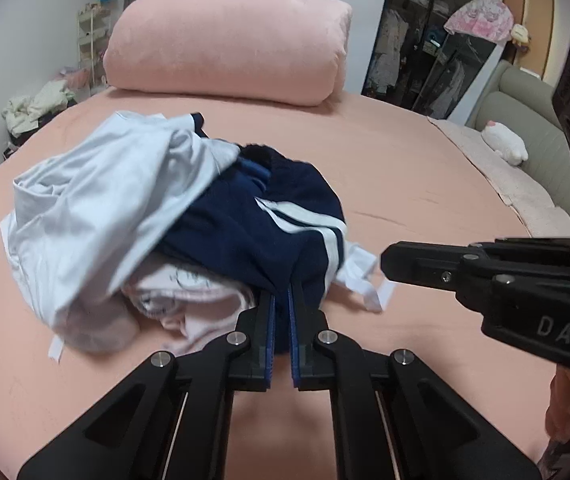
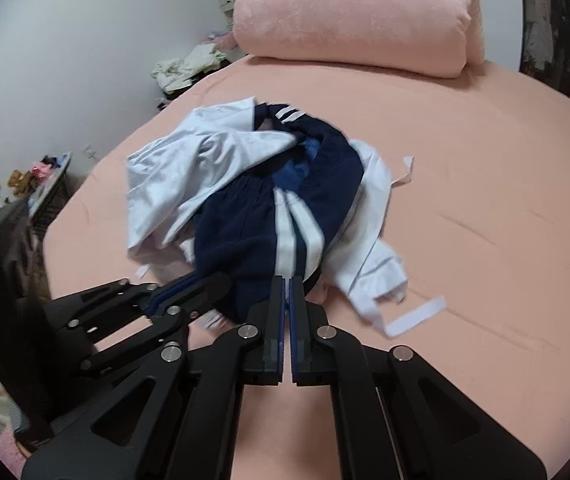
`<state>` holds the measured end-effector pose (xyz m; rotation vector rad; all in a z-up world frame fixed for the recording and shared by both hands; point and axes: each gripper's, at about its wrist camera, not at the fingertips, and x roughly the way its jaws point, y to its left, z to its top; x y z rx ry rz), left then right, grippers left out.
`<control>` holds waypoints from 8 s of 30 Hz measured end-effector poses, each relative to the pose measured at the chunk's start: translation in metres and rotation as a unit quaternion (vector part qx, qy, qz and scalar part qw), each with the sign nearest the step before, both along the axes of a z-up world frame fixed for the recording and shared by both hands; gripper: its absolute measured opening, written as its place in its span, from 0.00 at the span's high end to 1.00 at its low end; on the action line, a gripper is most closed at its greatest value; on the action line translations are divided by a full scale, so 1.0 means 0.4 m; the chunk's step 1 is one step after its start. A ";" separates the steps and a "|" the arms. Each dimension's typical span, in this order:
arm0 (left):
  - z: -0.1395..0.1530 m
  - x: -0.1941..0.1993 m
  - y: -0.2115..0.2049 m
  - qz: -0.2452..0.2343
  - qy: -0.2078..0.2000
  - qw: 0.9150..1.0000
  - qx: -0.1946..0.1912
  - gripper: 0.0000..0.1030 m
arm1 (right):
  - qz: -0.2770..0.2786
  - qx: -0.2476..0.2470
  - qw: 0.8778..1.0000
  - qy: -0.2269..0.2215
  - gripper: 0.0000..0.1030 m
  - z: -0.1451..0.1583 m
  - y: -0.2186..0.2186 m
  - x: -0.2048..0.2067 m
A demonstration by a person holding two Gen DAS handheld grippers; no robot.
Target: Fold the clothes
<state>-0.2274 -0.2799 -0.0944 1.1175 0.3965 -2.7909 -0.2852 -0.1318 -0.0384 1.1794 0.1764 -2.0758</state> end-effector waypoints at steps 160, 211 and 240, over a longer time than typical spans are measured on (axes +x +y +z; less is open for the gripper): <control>0.003 0.114 0.545 -0.108 -0.153 0.982 0.036 0.93 | -0.213 0.051 0.973 -0.078 0.74 -0.179 0.874 0.244; -0.108 0.311 0.611 -0.161 -0.197 0.967 0.029 0.72 | -0.270 0.170 0.948 -0.005 0.74 -0.232 0.924 0.400; -0.095 0.359 0.592 -0.180 -0.139 0.970 0.090 0.59 | -0.311 0.167 0.936 -0.010 0.96 -0.216 1.026 0.424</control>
